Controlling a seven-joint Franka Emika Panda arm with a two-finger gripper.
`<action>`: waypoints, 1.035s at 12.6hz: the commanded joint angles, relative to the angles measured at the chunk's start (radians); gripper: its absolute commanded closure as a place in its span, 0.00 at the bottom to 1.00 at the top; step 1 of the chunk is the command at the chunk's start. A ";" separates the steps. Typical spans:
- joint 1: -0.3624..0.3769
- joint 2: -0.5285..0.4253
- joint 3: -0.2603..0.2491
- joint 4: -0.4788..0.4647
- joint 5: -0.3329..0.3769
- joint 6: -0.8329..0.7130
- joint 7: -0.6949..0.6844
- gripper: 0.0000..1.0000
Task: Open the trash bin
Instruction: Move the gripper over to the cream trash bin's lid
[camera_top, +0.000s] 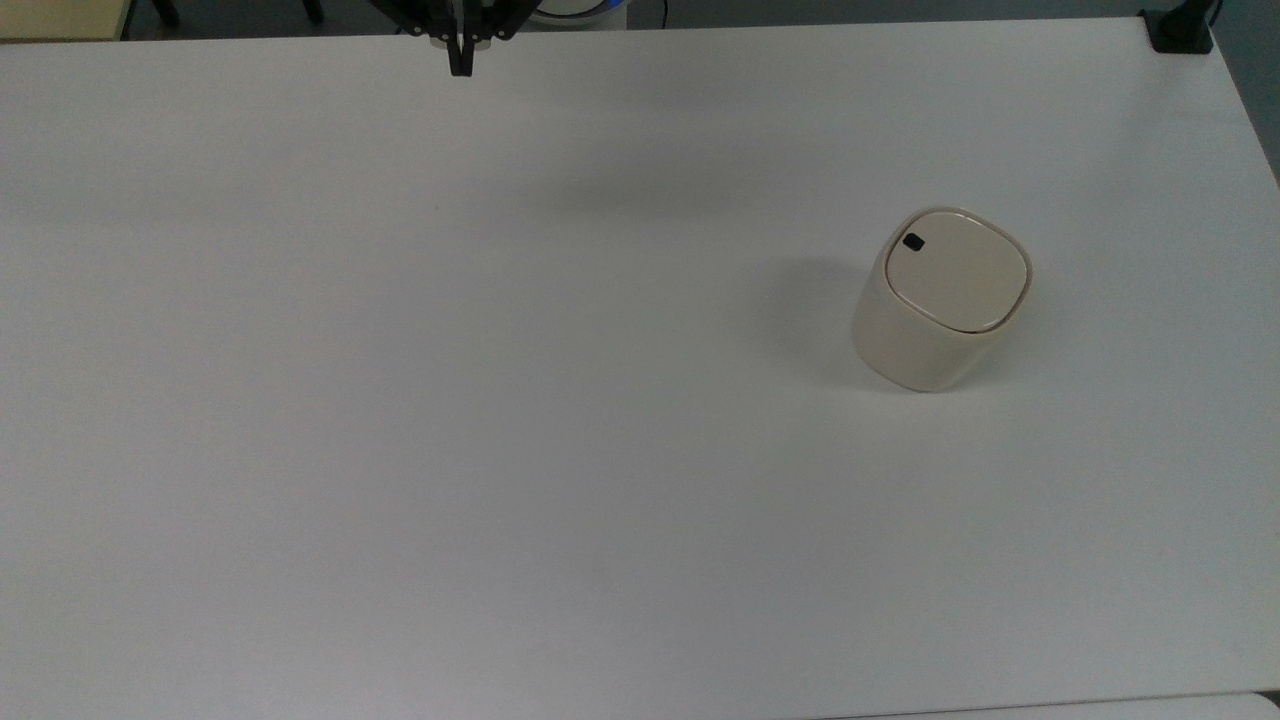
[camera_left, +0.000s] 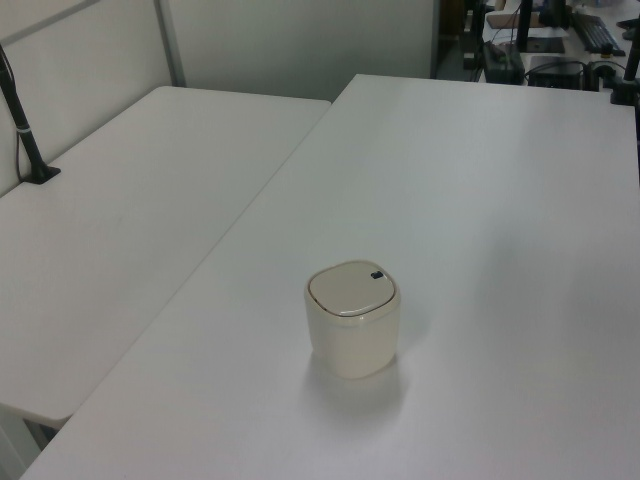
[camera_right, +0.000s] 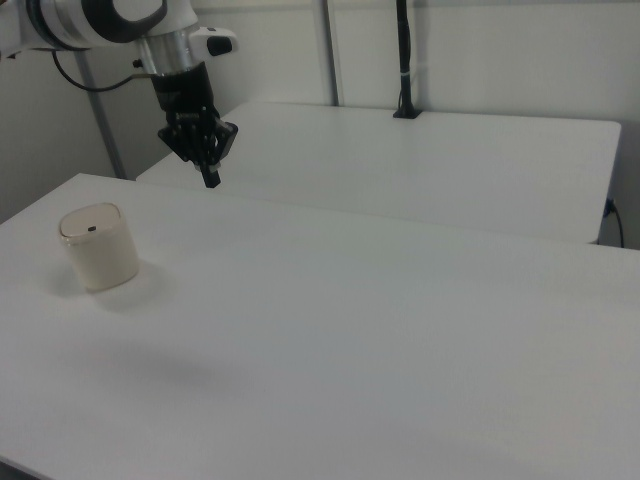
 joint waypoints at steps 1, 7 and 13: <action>0.001 -0.019 -0.004 -0.020 -0.007 0.005 -0.039 1.00; 0.006 -0.012 0.001 -0.020 0.009 0.055 -0.059 1.00; 0.137 0.048 0.013 -0.019 0.039 0.228 -0.062 1.00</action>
